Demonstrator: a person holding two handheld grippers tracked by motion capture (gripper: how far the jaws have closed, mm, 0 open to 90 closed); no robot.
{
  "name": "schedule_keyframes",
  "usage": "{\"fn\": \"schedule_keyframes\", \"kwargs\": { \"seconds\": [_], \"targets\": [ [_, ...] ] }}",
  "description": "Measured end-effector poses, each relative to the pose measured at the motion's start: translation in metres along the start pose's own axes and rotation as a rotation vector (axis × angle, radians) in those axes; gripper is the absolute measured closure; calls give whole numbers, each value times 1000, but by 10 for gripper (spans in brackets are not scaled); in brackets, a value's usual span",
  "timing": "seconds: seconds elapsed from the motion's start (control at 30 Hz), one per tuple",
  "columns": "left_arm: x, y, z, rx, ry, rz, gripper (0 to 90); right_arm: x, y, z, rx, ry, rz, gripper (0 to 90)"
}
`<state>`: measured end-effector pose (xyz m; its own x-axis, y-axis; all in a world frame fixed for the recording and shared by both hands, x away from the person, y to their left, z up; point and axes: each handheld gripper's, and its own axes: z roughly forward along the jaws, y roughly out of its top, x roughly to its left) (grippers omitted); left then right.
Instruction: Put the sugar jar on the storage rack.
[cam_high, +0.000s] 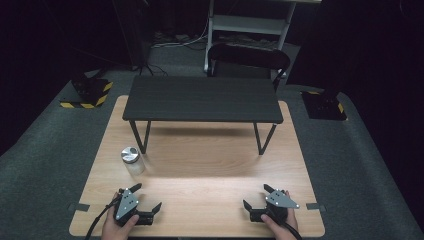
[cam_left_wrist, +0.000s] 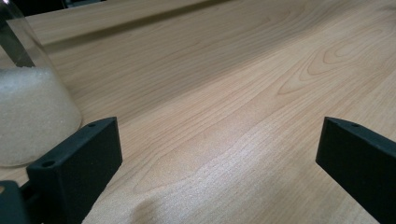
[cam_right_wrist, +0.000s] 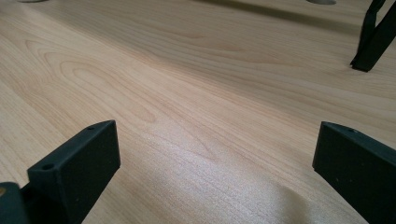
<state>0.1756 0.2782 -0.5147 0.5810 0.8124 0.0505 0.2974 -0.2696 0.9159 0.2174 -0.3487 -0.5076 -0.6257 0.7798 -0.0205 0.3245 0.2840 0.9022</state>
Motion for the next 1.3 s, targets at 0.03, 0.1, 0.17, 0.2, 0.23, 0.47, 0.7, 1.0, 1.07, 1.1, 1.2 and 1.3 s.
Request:
{"fn": "schedule_keyframes", "kwargs": {
  "seconds": [0.03,0.1,0.17,0.2,0.23,0.47,0.7,1.0,1.07,1.1,1.2,1.3],
  "targets": [
    [1,1,0,6,-1,-6,5,0,0,0,1,-2,-1,7],
    [0,1,0,9,6,-8,5,2,0,0,-1,-8,-7,7],
    [-2,0,0,2,12,2,5,2,-1,0,-5,-6,-9,7],
    [-2,0,0,-1,11,6,5,1,-1,0,-5,-3,-5,7],
    [-2,-1,0,-2,11,7,4,1,-1,0,-4,-3,-2,7],
    [-2,2,0,11,13,-4,5,2,0,0,2,-3,-18,7],
    [-2,1,0,6,11,2,5,1,0,0,3,-2,-12,7],
    [-1,0,-1,4,9,6,4,1,1,0,5,1,-13,7],
    [-1,0,-1,3,8,7,4,1,1,0,6,0,-15,7],
    [-1,0,-1,2,7,7,4,1,1,0,5,0,-16,7],
    [-1,-1,-1,-2,5,9,4,1,1,0,4,2,-15,7],
    [-1,-2,-1,-8,4,14,5,1,1,0,4,3,-16,7]
  ]
}}
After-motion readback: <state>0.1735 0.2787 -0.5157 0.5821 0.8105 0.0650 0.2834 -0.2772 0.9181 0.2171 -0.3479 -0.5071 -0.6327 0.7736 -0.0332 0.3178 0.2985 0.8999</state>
